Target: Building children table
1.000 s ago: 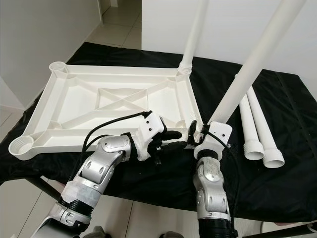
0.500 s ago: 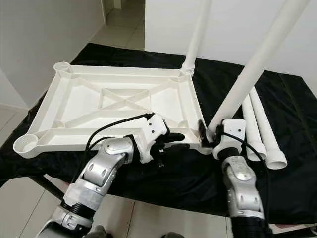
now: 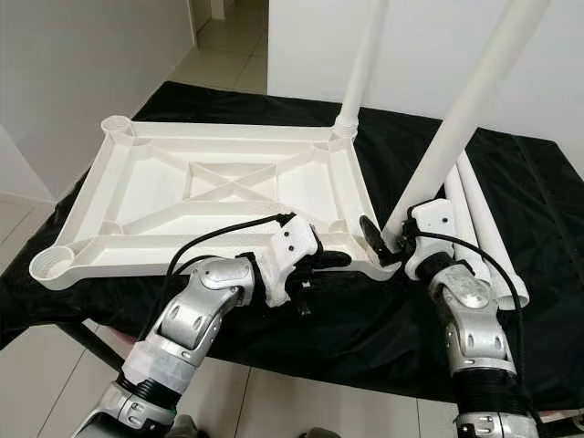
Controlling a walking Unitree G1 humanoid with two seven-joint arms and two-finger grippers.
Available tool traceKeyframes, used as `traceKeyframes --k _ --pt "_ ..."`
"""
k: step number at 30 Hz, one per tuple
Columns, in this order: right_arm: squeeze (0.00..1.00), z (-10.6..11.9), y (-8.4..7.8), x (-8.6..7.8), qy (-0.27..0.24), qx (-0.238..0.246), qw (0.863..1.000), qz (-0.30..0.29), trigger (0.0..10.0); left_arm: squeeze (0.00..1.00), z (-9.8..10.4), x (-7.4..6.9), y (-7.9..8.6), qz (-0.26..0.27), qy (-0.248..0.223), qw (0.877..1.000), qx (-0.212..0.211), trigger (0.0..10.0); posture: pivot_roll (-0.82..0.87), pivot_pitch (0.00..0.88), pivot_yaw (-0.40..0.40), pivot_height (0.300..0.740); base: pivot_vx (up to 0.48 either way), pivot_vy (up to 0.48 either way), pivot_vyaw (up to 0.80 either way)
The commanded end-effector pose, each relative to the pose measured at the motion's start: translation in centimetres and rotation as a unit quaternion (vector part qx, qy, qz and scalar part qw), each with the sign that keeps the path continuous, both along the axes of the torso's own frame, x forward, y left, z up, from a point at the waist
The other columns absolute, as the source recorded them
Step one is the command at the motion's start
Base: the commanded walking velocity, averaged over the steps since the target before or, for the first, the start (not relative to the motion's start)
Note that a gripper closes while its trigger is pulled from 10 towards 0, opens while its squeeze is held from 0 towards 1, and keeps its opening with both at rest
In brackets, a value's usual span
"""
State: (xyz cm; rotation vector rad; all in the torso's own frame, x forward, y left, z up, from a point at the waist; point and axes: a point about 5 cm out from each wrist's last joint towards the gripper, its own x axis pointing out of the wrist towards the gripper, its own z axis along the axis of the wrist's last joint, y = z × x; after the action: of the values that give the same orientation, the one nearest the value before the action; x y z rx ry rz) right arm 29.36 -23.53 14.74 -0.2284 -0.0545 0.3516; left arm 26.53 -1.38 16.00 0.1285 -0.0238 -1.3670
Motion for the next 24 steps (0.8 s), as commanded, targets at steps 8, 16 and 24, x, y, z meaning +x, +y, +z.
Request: traceKeyframes --k 8,16,24 --pt "0.0 -1.1 -0.4 -0.3 0.036 0.007 0.999 0.03 0.0 0.0 0.1 0.6 0.3 0.072 -0.003 0.997 0.0 10.0 0.02 0.0 -0.026 0.74 0.0 0.0 0.0" --pt "0.0 -2.0 -0.3 -0.7 0.043 0.022 0.998 0.032 0.0 0.0 0.2 0.7 0.3 0.072 -0.004 0.997 0.0 10.0 0.01 0.0 -0.02 0.74 0.0 0.0 0.0" --pt "0.0 -3.0 -0.3 -1.0 0.053 0.066 0.996 -0.019 10.0 0.0 0.2 0.6 0.3 0.071 -0.003 0.997 0.001 10.0 0.01 0.0 -0.023 0.74 0.0 0.0 0.0"
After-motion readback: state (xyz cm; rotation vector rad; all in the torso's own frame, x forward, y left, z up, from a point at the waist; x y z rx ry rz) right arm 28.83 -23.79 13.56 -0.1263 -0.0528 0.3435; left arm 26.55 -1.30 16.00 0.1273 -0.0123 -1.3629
